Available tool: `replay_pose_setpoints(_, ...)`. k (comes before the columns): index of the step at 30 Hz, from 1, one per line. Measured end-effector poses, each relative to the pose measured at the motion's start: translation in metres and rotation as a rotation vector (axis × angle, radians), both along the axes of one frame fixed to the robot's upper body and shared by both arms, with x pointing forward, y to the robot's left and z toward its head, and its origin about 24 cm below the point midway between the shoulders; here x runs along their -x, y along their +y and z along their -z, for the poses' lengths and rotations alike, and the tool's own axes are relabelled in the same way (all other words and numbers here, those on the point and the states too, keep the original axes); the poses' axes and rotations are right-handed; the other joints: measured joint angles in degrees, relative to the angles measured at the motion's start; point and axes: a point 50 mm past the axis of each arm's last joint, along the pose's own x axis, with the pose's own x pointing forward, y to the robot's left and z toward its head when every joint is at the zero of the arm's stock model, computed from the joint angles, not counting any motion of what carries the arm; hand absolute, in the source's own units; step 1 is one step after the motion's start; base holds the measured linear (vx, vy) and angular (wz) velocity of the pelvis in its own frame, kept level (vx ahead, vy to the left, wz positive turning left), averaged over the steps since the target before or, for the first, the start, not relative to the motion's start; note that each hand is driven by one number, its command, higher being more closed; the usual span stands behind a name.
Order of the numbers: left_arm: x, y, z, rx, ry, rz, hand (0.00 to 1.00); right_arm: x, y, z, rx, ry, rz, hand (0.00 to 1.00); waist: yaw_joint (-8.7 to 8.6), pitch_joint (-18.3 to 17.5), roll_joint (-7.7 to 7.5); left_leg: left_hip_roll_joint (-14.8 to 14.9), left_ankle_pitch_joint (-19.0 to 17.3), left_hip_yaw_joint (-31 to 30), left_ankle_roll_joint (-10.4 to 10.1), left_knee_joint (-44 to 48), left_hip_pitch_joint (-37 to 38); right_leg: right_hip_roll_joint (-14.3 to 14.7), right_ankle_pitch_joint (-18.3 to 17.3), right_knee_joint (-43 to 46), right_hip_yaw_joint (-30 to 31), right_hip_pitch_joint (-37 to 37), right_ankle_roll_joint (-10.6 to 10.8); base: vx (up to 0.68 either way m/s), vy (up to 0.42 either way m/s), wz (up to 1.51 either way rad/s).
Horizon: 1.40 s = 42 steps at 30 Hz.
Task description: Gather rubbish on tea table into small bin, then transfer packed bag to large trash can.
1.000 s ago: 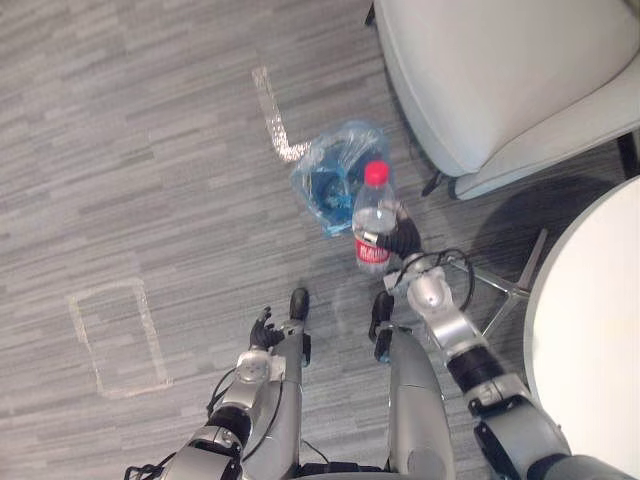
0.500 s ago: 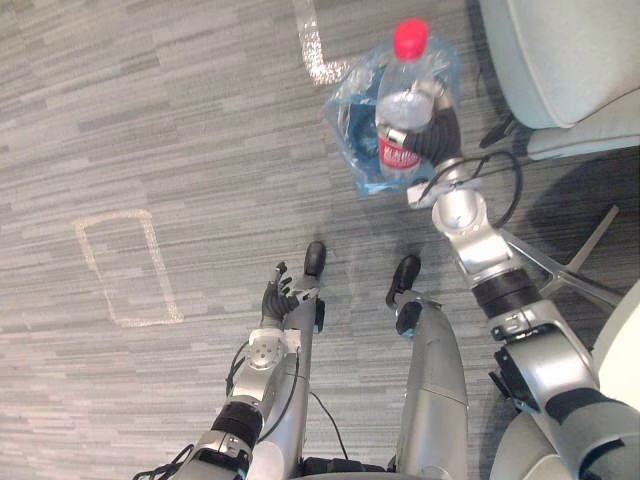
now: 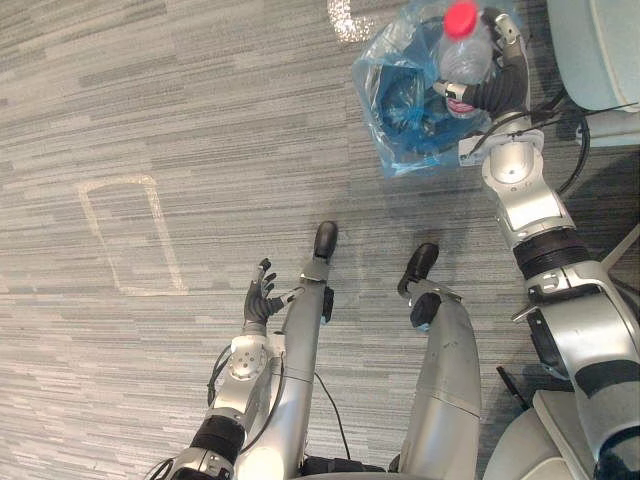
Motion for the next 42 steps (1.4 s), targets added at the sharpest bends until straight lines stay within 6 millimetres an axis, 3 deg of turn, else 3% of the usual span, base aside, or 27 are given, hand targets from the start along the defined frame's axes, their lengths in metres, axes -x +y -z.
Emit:
replay_pose_setpoints(6,0.006,0.000,-0.003,-0.006,-0.021,0.012,0.00,0.008,0.005,0.015,0.033,0.001,-0.038,0.00,-0.43,0.0,-0.02,0.2,0.1,0.2,-0.1,0.6,0.1,0.1,-0.2,0.6,0.3,-0.1,0.0,-0.03,0.013,-0.01)
replay_pose_setpoints(13,0.009,0.004,-0.001,-0.063,-0.023,0.033,0.00,0.017,0.026,0.033,0.220,-0.014,-0.059,0.00,-1.50,0.0,-0.12,0.8,0.1,0.7,-0.2,0.8,0.1,0.6,0.2,-0.1,0.6,-0.1,-0.1,-0.03,0.027,-0.07)
replay_pose_setpoints(16,-0.006,0.009,0.002,-0.074,0.003,-0.024,0.00,0.017,0.045,0.051,0.355,0.003,-0.062,0.00,-1.48,-0.5,-1.13,2.3,-0.1,2.2,0.0,0.6,0.2,2.0,1.3,-1.6,1.1,0.0,-0.6,-0.02,0.022,-0.24)
replay_pose_setpoints(19,-0.023,0.012,0.002,-0.109,0.033,-0.059,0.00,0.013,0.067,0.066,0.492,0.021,-0.050,0.00,-2.67,-0.6,-1.23,2.6,-0.1,2.5,0.1,0.5,0.2,2.2,2.1,-2.0,1.1,0.0,-0.8,-0.03,0.024,-0.13)
replay_pose_setpoints(23,-0.023,0.013,0.003,-0.097,0.034,-0.078,0.00,0.002,0.074,0.074,0.598,0.064,0.011,0.00,-2.65,-0.7,-1.44,2.6,0.0,2.5,0.1,0.5,0.2,2.2,2.2,-2.0,1.1,0.1,-0.7,-0.03,0.022,0.01)
replay_pose_setpoints(27,-0.023,0.013,0.003,-0.088,0.036,-0.085,0.00,-0.008,0.074,0.081,0.642,0.125,0.054,0.00,-2.51,-0.7,-1.43,2.6,0.1,2.6,0.3,0.1,0.1,2.2,2.2,-2.2,1.1,0.1,-0.6,-0.02,0.019,0.03)
replay_pose_setpoints(31,-0.024,0.012,0.003,-0.062,0.034,-0.103,0.00,-0.015,0.061,0.097,0.656,0.230,0.109,0.00,-1.65,-1.1,-1.45,2.6,0.3,2.9,0.3,-0.8,-0.7,2.0,2.2,-2.3,1.1,-0.9,-0.6,-0.01,0.019,0.07)
replay_pose_setpoints(42,-0.030,0.010,-0.002,0.005,0.006,-0.130,0.00,-0.023,0.043,0.091,0.678,0.282,0.201,0.00,-1.59,-1.5,-1.32,1.4,1.3,2.1,-0.3,-0.2,-4.2,1.0,0.1,1.4,1.7,-5.5,-0.1,-0.03,0.020,0.11)
